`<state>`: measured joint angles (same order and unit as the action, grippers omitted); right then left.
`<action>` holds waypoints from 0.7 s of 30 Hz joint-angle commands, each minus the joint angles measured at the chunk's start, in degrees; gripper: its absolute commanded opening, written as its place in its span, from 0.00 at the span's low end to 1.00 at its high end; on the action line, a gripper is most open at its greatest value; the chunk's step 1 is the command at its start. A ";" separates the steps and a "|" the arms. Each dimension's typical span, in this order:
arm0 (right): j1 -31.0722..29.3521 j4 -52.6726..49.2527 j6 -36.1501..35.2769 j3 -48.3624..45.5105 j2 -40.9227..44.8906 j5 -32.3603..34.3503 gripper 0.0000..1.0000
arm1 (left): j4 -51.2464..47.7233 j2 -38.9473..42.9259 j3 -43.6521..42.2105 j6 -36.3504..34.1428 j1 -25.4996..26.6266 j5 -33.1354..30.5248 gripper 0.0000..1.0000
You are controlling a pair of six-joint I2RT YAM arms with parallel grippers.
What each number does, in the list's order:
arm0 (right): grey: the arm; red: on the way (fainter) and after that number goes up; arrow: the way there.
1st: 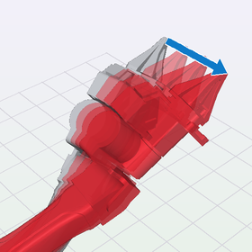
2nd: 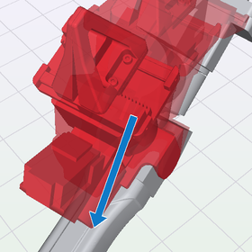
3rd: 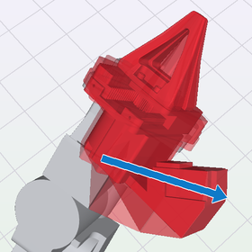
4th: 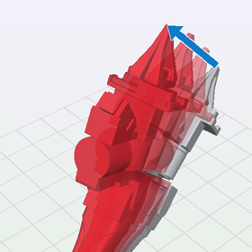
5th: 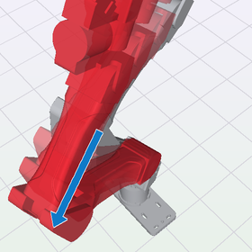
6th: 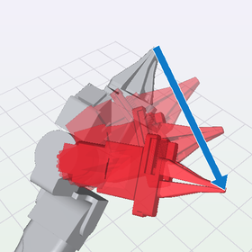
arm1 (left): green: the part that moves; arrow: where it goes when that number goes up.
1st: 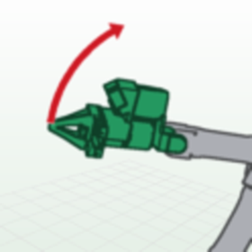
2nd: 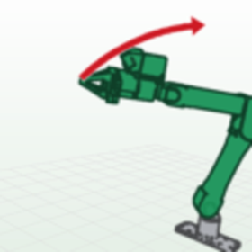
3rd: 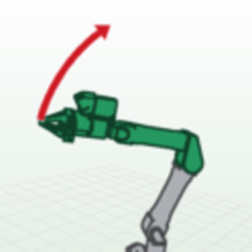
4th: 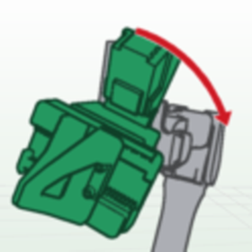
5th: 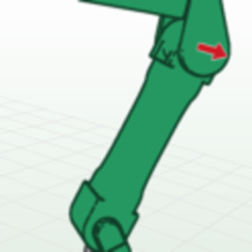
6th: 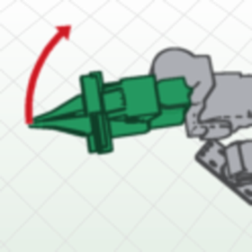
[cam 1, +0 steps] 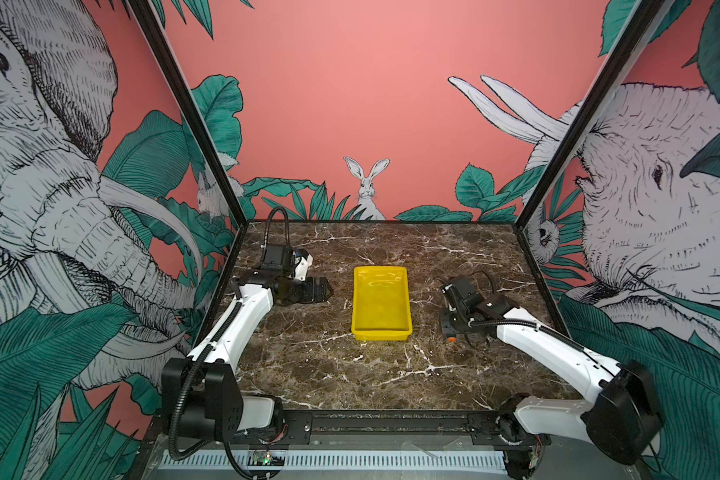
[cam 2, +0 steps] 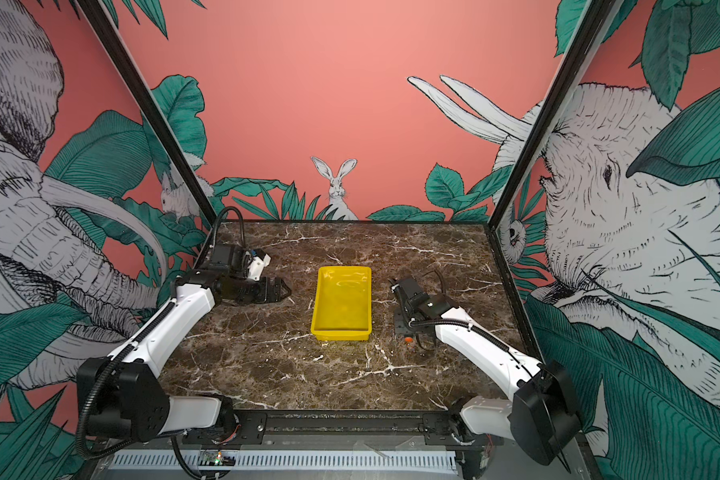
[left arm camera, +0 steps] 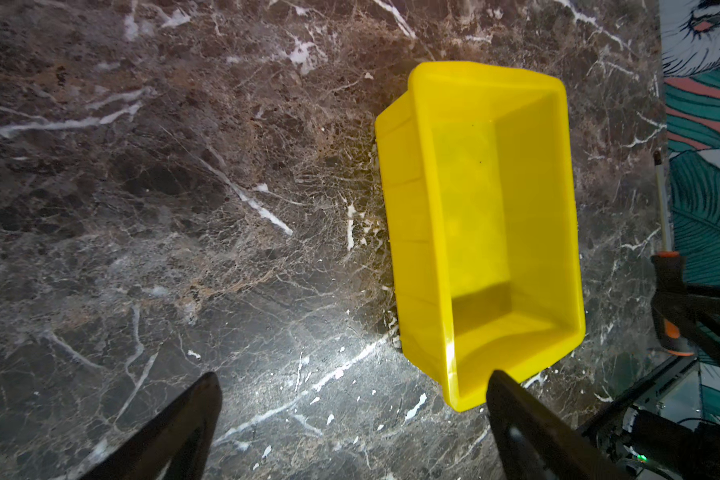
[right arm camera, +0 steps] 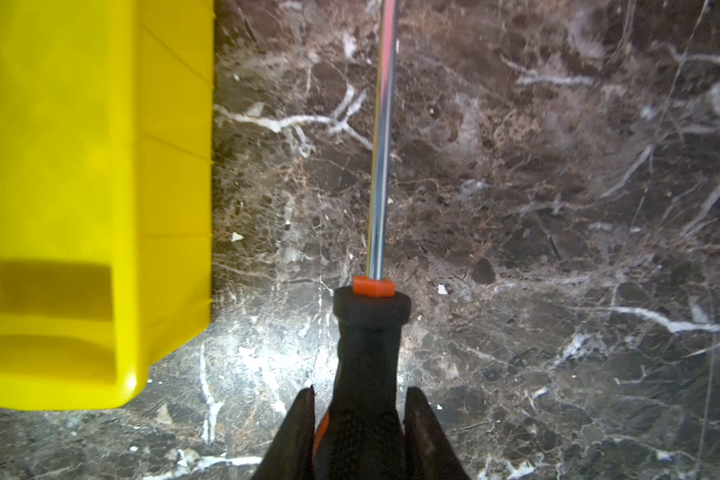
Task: Put the screwdriver in the bin
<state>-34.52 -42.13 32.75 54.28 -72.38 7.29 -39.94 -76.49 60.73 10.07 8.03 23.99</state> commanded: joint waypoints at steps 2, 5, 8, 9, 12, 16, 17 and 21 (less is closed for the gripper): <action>-1.08 -4.61 -3.93 7.45 -1.69 2.32 0.22 | 0.15 2.66 0.02 -0.13 -1.71 2.49 1.00; -2.13 -5.24 -5.13 12.30 -4.28 2.53 0.22 | 0.71 2.97 -0.39 0.37 -3.29 3.95 1.00; -4.25 -5.05 -5.90 16.68 -7.34 2.65 0.22 | 1.25 3.44 -0.87 0.74 -4.53 5.44 1.00; -5.06 -4.52 -6.11 17.87 -8.63 2.58 0.22 | 1.39 3.74 -1.13 0.77 -4.90 5.60 1.00; -7.18 -2.84 -6.43 20.45 -13.15 1.11 0.22 | 1.89 4.66 -1.76 0.92 -5.61 5.74 1.00; -9.78 -0.93 -7.26 24.81 -18.89 -0.08 0.22 | 1.78 5.62 -2.41 0.66 -5.87 4.75 1.00; -10.16 -0.56 -7.25 25.50 -21.24 -0.80 0.22 | 1.87 5.73 -2.48 0.66 -6.00 5.03 1.00; -11.61 1.49 -7.47 27.81 -26.14 -3.68 0.22 | 1.54 5.90 -2.53 0.41 -6.09 4.83 1.00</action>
<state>-45.30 -42.54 26.22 79.94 -97.03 5.48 -38.24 -72.03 58.98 10.87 2.42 28.18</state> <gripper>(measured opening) 0.300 0.993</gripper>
